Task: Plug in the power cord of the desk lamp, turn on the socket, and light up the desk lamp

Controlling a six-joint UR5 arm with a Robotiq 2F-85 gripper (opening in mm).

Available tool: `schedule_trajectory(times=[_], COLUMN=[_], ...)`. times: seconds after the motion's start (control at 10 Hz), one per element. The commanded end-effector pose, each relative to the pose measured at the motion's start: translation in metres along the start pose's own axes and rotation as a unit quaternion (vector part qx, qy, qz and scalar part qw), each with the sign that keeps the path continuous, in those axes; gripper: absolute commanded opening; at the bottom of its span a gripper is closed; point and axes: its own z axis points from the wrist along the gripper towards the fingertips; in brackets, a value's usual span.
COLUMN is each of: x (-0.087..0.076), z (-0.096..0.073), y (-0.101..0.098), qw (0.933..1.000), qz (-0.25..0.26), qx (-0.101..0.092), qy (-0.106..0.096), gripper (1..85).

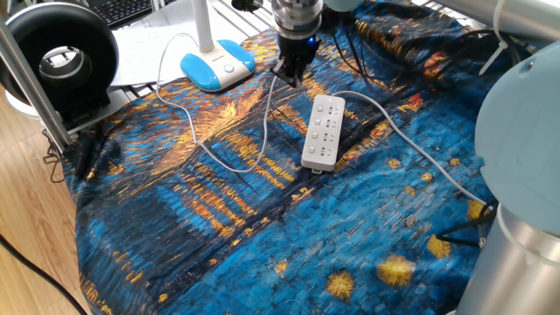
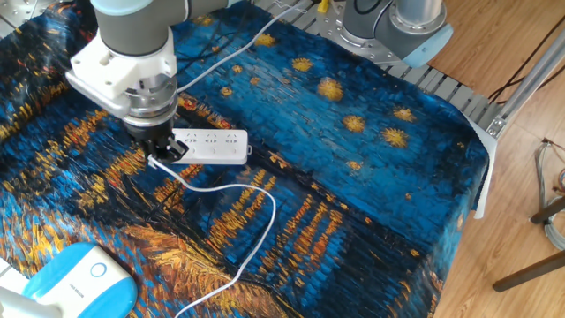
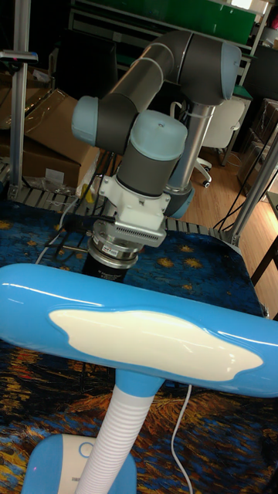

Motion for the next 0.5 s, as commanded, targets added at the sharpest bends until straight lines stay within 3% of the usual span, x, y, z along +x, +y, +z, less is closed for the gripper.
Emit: schedule_trajectory(times=[0.0, 0.1, 0.4], x=[-0.009, -0.004, 0.033], z=[-0.001, -0.001, 0.006], y=[0.001, -0.005, -0.010], qw=[0.9988, 0.9997, 0.9998], qz=[-0.044, -0.023, -0.011], qx=[-0.005, 0.007, -0.014], qy=[-0.018, -0.008, 0.013], gripper=[1.3, 1.3, 1.3])
